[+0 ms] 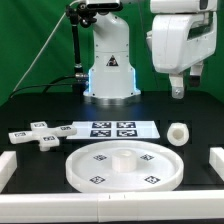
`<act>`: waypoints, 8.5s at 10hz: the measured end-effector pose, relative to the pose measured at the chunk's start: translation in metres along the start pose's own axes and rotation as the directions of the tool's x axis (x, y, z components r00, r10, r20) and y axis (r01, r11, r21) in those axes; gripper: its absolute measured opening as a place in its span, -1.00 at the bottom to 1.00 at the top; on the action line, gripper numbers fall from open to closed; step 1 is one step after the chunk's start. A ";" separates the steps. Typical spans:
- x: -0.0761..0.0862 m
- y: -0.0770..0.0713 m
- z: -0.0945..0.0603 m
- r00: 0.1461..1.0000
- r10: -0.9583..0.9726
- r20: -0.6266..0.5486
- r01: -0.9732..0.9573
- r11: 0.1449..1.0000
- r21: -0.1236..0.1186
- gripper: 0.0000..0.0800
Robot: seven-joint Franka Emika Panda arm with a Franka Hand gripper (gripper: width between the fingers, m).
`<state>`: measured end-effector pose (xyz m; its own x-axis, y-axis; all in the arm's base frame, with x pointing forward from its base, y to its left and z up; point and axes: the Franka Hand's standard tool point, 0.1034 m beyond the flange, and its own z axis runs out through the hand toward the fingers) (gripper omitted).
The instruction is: Assemble round table
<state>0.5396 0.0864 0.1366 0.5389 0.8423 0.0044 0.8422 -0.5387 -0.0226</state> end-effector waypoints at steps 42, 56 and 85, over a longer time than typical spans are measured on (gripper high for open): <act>-0.033 0.046 0.126 0.959 -0.272 -0.076 0.275 0.961 0.038 0.03; -0.060 -0.011 0.080 0.986 0.134 -0.102 -0.137 0.990 -0.029 0.62; -0.043 -0.096 0.119 0.225 0.615 0.756 -0.962 0.263 0.072 0.62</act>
Offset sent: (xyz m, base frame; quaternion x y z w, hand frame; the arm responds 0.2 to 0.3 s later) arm 0.0000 0.0000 0.0000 0.0000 0.0000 0.0000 1.0000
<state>0.4341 0.1041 0.0201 0.6265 -0.1301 -0.7685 -0.2980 -0.9510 -0.0820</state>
